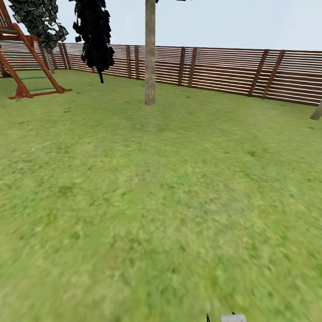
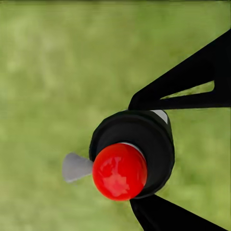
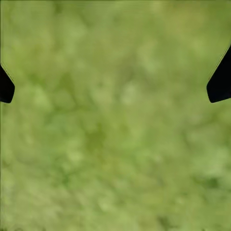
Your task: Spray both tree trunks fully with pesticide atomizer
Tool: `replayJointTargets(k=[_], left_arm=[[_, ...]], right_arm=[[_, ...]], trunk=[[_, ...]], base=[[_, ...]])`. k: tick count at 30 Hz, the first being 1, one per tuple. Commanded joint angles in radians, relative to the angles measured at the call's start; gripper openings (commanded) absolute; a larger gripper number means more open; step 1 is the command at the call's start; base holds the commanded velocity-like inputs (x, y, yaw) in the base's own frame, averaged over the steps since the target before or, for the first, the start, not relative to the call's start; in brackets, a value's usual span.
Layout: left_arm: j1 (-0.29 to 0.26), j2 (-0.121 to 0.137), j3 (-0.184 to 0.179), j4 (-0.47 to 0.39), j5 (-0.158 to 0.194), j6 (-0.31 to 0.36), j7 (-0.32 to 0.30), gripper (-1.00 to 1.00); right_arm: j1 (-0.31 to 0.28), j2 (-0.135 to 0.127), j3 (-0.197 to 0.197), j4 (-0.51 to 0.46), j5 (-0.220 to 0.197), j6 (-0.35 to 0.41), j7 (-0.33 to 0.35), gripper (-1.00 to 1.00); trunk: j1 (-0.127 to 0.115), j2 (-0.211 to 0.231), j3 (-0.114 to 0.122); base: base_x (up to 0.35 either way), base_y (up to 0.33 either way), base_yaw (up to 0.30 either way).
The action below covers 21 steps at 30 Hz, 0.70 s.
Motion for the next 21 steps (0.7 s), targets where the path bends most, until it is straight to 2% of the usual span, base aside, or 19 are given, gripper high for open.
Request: replayJointTargets(k=[1, 8, 21], left_arm=[[0.000, 0.000, 0.000, 0.000, 0.000, 0.000, 0.000, -1.00], [0.000, 0.000, -0.001, -0.001, 0.000, -0.001, 0.000, -1.00], [0.000, 0.000, 0.000, -0.002, 0.000, -0.002, 0.000, -1.00]], right_arm=[[0.000, 0.000, 0.000, 0.000, 0.000, 0.000, 0.000, 1.00], [0.000, 0.001, 0.002, 0.000, 0.000, 0.000, 0.000, 1.00], [0.000, 0.001, 0.002, 0.003, 0.001, 0.000, 0.000, 1.00]], trunk=[[0.000, 0.000, 0.000], [0.000, 0.000, 0.000], [0.000, 0.000, 0.008]], base=[[0.339, 0.000, 0.000], [0.339, 0.000, 0.005], [0.339, 0.000, 0.208]])
